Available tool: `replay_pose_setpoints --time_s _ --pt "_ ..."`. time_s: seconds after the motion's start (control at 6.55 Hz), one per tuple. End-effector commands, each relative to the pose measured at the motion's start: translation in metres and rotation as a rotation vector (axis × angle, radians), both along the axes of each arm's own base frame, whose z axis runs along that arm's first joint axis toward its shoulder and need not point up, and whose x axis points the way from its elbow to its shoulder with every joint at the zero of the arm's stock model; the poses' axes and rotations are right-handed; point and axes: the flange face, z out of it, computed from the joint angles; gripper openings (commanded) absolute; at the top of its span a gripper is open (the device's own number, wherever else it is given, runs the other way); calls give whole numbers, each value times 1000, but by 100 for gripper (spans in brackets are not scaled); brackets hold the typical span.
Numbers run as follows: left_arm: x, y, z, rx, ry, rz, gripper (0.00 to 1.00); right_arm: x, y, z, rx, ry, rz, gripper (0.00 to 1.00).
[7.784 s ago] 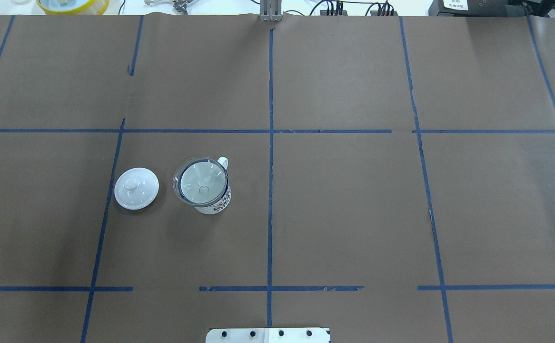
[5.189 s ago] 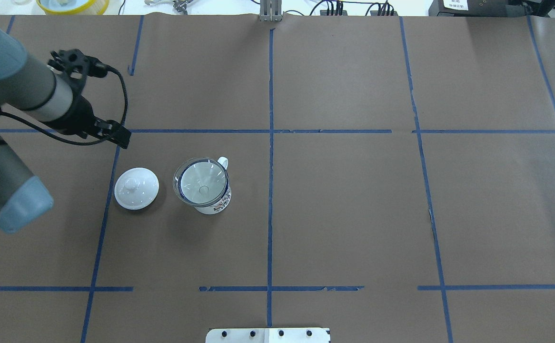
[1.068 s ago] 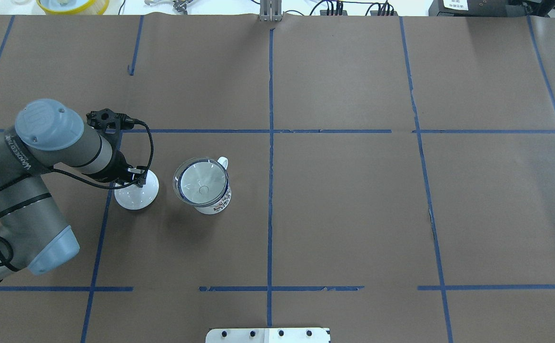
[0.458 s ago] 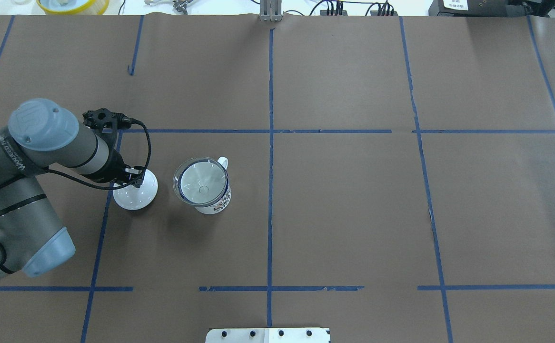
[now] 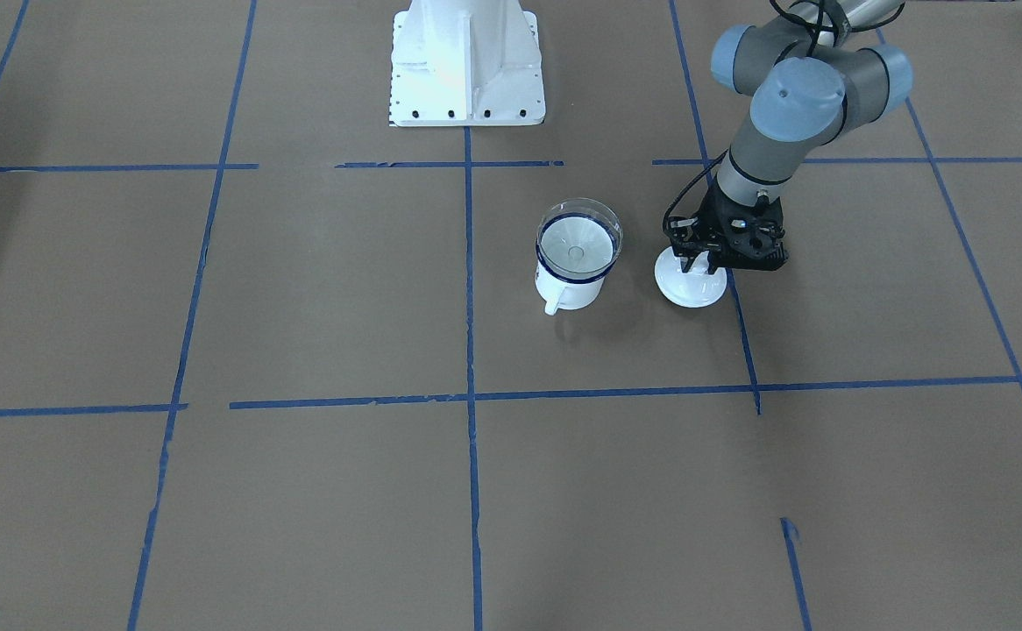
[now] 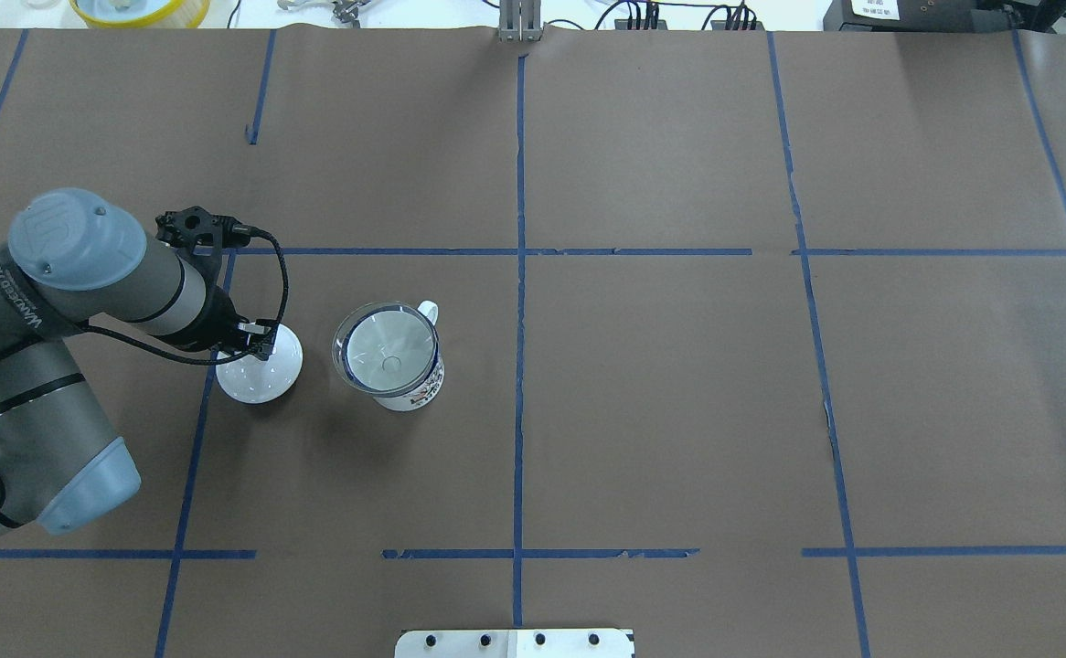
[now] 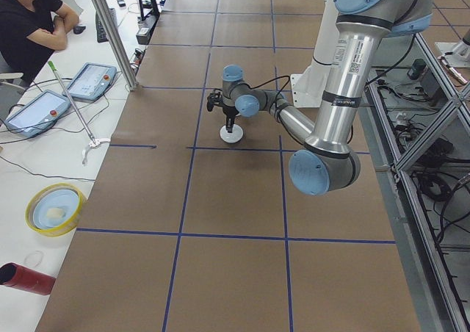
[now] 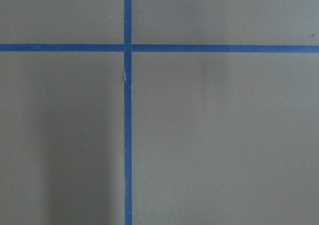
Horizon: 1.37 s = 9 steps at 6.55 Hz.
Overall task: Remove funnel from cup
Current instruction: 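Raise the left gripper off the lid and swing toward the mug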
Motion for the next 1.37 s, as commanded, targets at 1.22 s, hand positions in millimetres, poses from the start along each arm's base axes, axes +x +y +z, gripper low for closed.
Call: replay_pose_setpoints --time_s 1.22 --pt "-18 -26 -153 -126 -14 -59 100 0 0 0 0 0 0 100"
